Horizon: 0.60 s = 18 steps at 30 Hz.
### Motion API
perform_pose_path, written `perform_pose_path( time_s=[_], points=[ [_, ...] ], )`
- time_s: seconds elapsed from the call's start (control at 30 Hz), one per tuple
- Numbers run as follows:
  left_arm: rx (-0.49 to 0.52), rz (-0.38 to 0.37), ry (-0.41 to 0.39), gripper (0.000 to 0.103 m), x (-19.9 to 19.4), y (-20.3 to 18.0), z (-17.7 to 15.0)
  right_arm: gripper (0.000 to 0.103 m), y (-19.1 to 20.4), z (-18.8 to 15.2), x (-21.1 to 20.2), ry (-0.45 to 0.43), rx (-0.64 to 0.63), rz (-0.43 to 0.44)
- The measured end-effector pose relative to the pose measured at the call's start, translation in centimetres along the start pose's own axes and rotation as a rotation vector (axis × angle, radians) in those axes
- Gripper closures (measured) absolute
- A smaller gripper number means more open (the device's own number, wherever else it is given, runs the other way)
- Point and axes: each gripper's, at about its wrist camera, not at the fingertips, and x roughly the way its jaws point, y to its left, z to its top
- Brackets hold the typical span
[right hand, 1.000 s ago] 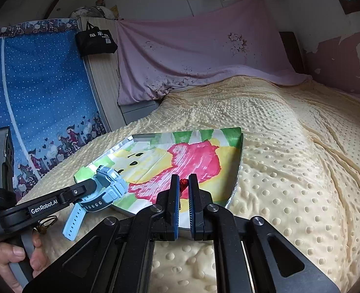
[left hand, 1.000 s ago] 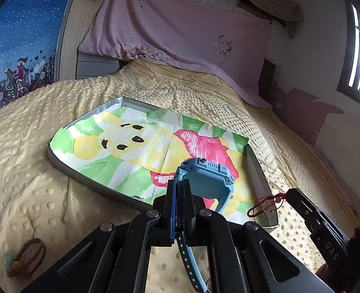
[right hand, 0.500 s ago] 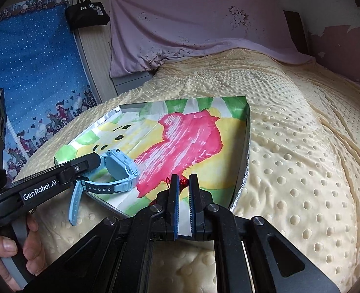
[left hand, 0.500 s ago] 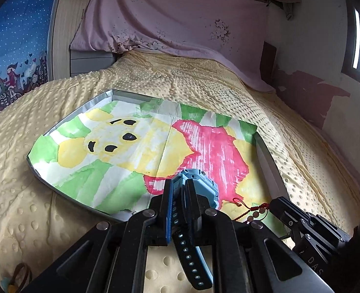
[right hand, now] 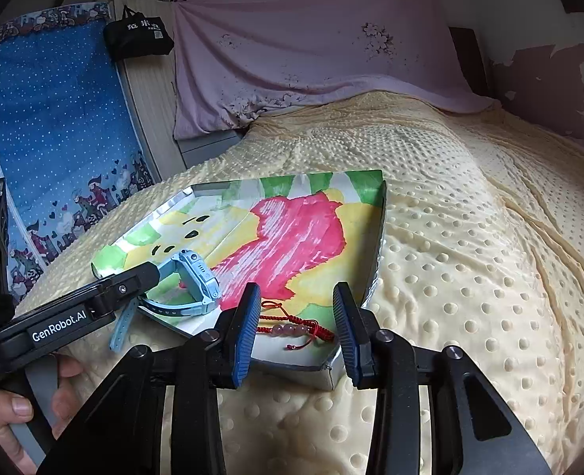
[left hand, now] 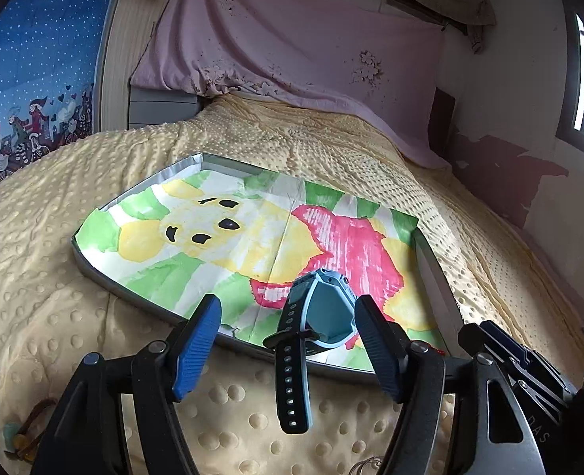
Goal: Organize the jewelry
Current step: 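Withdraw both grippers from the tray back over the remaining jewelry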
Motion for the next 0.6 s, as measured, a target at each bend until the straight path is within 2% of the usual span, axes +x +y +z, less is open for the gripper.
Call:
perform_pose_path(
  time_s=[0.07, 0.17, 0.23, 0.3, 0.43, 0.6],
  points=[
    [-0.004, 0.009, -0.005, 0.032, -0.6, 0.1, -0.1, 0.062, -0.1, -0.2, -0.9, -0.018, -0.002, -0.008],
    [-0.021, 0.012, -0.027, 0.020, -1.9, 0.4, -0.6, 0.049, -0.1, -0.5, -2.6, -0.048, -0.003, -0.013],
    [-0.021, 0.004, -0.042, 0.017, -3.1, 0.6, -1.1, 0.033, -0.1, -0.9, -3.9, -0.070, -0.006, -0.015],
    [-0.023, 0.014, -0.056, 0.008, -4.4, 0.6, -1.7, 0.027, 0.1, -1.4, -5.3, -0.089, -0.011, -0.015],
    [-0.022, 0.009, -0.074, 0.006, -7.1, 0.6, -2.8, 0.017, 0.3, -2.4, -8.2, -0.126, -0.019, -0.024],
    [-0.001, 0.023, -0.108, 0.002, -10.7, 0.4, -4.2, 0.015, -0.1, -3.6, -11.8, -0.162, 0.018, -0.027]
  ],
)
